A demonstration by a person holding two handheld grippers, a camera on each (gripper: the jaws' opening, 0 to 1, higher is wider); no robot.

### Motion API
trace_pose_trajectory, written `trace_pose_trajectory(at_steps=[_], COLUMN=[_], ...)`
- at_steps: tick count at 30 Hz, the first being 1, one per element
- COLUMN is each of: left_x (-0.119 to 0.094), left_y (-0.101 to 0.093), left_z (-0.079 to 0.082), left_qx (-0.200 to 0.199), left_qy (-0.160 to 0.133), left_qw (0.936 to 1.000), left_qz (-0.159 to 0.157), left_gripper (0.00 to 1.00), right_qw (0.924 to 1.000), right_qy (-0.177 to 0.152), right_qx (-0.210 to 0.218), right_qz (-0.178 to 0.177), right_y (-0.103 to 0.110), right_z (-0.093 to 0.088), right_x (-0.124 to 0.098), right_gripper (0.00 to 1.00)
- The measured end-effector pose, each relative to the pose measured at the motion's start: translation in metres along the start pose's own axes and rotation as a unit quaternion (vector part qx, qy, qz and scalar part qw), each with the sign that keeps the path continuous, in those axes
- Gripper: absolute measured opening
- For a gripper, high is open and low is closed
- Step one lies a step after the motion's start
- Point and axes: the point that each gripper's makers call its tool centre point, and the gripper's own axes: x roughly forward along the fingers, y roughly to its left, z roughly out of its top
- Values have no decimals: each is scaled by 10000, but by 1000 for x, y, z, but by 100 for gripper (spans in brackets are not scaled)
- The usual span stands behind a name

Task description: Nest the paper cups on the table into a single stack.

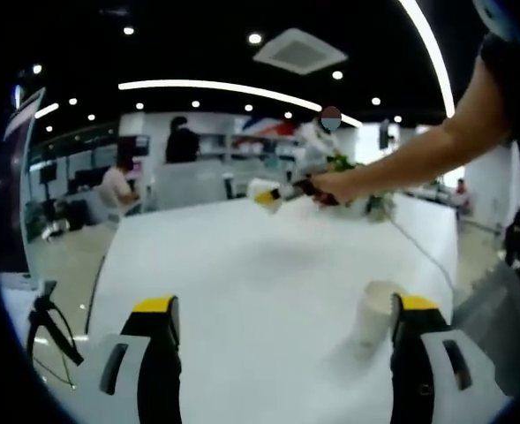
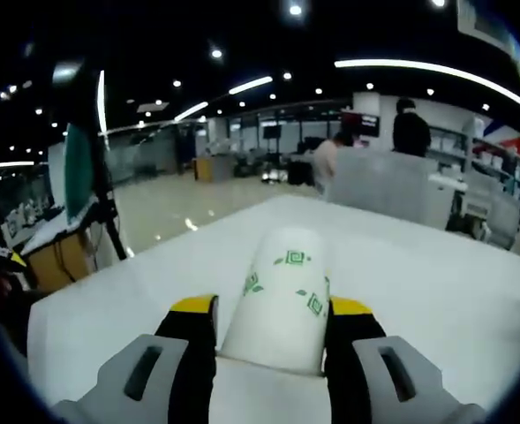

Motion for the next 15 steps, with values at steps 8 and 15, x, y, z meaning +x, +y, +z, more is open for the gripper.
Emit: trace_pose_trajectory(at_steps=[8,15], left_x=[5,9], left_y=[-8,-20], left_z=[6,11], left_qx=[-19,10], left_qy=[-23,4], left_qw=[9999,9994], left_qz=[-121,-344], left_gripper=[99,99], right_qw=[10000,9997], right_qy=[-59,-190], right_qx=[38,68], right_qz=[66,127], right_y=[9,23], right_z=[0,3], right_x=[-14,-29], right_gripper=[45,44])
